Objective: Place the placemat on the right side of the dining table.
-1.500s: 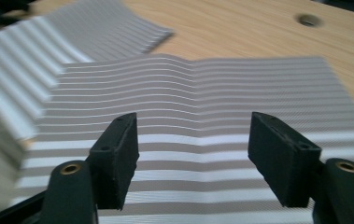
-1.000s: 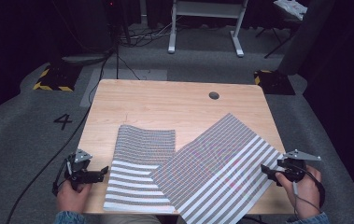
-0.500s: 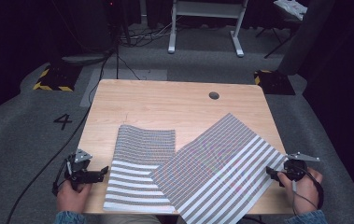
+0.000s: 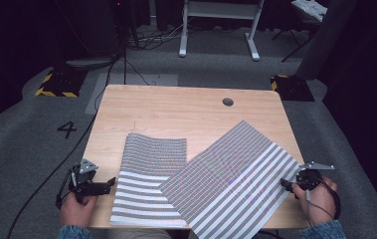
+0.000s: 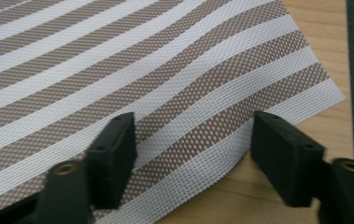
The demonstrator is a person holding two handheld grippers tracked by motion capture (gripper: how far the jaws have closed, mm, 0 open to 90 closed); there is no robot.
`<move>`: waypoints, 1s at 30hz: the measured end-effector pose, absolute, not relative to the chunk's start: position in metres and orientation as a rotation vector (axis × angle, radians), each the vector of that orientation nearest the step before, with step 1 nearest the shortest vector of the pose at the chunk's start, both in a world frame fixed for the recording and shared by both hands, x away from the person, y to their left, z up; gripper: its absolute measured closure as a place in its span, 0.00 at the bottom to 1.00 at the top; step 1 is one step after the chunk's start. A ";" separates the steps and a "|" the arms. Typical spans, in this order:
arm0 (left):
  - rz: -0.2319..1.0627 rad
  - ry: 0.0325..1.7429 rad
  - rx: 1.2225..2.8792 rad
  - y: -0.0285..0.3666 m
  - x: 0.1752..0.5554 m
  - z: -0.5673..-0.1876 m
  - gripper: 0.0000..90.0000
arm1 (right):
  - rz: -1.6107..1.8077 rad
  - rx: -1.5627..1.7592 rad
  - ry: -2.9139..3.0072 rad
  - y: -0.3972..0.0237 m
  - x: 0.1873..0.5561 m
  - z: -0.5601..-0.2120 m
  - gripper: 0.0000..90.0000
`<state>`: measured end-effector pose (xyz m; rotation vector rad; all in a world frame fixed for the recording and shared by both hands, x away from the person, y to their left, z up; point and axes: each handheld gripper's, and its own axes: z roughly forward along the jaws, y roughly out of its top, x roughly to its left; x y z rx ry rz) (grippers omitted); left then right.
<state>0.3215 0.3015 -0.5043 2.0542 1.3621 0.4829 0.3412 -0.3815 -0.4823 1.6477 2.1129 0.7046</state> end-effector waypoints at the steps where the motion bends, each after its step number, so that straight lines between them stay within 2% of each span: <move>1: 0.483 1.362 2.054 0.302 0.322 -0.504 0.06 | 0.722 1.619 2.127 -0.381 0.342 -0.482 0.55; 2: 0.481 1.361 2.054 0.302 0.322 -0.504 0.06 | 0.753 1.591 2.148 -0.378 0.342 -0.481 0.72; 3: 0.480 1.361 2.053 0.302 0.322 -0.504 0.06 | 0.775 1.581 2.161 -0.377 0.342 -0.482 0.83; 4: 0.480 1.361 2.053 0.302 0.322 -0.504 0.06 | 0.775 1.581 2.161 -0.377 0.342 -0.482 0.83; 6: 0.481 1.360 2.055 0.302 0.322 -0.504 0.06 | 0.821 1.565 2.186 -0.376 0.343 -0.482 0.93; 12: 0.480 1.360 2.054 0.302 0.322 -0.504 0.06 | 0.830 1.450 2.138 -0.374 0.342 -0.467 0.96; 19: 0.484 1.363 2.055 0.302 0.321 -0.504 0.06 | 0.871 1.287 2.066 -0.366 0.353 -0.419 0.96; 25: 0.484 1.364 2.055 0.302 0.321 -0.504 0.06 | 0.789 1.144 2.057 -0.356 0.388 -0.383 0.96; 30: 0.480 1.360 2.054 0.302 0.322 -0.504 0.06 | 0.707 1.080 2.042 -0.354 0.416 -0.366 0.95</move>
